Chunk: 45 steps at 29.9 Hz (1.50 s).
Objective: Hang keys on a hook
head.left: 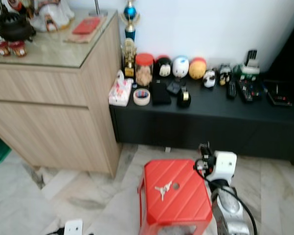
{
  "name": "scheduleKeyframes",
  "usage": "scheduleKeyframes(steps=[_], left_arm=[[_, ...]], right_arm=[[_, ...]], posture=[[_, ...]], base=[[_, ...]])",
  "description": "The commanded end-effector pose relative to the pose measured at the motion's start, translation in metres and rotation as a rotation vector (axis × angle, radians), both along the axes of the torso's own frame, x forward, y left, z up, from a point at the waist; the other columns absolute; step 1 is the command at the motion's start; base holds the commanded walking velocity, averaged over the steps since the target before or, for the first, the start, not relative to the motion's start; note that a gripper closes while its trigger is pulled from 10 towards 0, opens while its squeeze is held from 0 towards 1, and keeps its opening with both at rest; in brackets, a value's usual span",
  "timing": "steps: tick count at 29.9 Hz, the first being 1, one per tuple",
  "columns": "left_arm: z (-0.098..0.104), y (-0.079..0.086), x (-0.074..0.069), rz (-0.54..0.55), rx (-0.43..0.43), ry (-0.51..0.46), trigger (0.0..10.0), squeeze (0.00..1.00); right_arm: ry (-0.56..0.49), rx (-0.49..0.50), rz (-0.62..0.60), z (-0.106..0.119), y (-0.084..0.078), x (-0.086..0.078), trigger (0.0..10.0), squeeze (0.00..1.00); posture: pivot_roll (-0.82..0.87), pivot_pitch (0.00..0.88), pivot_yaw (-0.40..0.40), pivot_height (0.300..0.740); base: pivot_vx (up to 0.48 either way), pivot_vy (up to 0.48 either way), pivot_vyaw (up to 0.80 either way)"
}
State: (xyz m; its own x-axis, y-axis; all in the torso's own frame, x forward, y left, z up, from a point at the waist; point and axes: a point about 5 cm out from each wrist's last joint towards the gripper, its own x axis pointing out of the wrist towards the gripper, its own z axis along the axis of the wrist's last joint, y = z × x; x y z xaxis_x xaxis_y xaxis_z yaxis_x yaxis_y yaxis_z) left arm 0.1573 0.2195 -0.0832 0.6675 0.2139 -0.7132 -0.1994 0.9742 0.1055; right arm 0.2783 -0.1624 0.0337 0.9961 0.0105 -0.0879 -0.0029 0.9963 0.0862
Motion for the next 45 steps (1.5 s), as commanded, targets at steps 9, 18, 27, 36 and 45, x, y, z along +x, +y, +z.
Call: scheduleKeyframes(steps=[9, 18, 27, 36, 45], left_arm=[[-0.001, 0.005, -0.003, -0.005, 0.008, 0.027, 10.0, 0.0], [0.0, 0.006, -0.002, 0.007, 0.01, 0.016, 10.0, 0.0], [0.0, 0.009, -0.003, 0.012, 0.015, 0.016, 10.0, 0.0], [0.0, 0.008, -0.004, 0.011, 0.011, 0.018, 10.0, 0.0], [-0.001, 0.005, -0.003, 0.009, 0.005, 0.017, 10.0, 0.0]], right_arm=[[-0.019, 0.025, 0.05, 0.007, 0.007, 0.005, 10.0, 0.0], [-0.028, 0.07, -0.012, 0.011, 0.014, 0.013, 10.0, 0.0], [0.002, 0.06, -0.02, 0.006, 0.015, 0.011, 10.0, 0.0], [0.02, 0.06, -0.009, 0.005, 0.02, 0.013, 10.0, 0.0], [0.033, 0.055, 0.011, 0.003, 0.021, 0.014, 10.0, 0.0]], posture=[[0.03, 0.0, -0.027, 0.74], [0.04, 0.0, -0.014, 0.74], [0.04, 0.0, -0.01, 0.74], [0.04, 0.0, -0.011, 0.74], [0.03, 0.0, -0.015, 0.74]], base=[[0.0, 0.0, 0.0], [0.0, 0.0, 0.0], [-0.089, 0.0, 0.0], [-0.308, 0.0, 0.0], [-0.321, 0.0, 0.0]])
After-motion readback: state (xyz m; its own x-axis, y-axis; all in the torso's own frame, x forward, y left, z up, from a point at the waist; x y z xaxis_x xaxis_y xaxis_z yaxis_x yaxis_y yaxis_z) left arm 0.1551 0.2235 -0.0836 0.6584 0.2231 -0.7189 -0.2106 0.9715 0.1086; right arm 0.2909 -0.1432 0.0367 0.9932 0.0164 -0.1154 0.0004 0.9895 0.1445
